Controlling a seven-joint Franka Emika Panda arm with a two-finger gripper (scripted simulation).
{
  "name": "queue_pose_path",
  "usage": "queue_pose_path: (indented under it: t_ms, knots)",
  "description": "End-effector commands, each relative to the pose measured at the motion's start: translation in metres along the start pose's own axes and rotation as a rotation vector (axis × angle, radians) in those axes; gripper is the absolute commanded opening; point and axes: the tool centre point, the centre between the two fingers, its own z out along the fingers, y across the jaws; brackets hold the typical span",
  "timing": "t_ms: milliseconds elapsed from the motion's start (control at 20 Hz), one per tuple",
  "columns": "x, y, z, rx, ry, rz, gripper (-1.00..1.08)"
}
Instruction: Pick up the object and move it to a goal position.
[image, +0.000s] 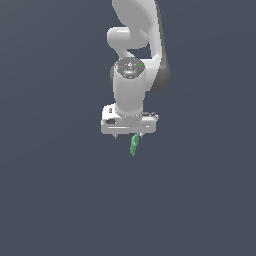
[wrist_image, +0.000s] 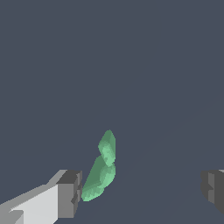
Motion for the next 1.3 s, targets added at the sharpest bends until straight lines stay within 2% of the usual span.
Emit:
queue_pose_path:
  t_ms: [0, 500, 900, 1250]
  knots:
    - [0.0, 0.0, 0.0, 0.0, 0.0, 0.0, 1.0]
    - [-0.001, 0.011, -0.001, 0.011, -0.014, -0.008, 1.0]
    - [-0.001, 0.009, 0.0, 0.01, -0.013, 0.002, 1.0]
    - [-0.005, 0.002, 0.005, 0.01, -0.01, 0.062, 1.0]
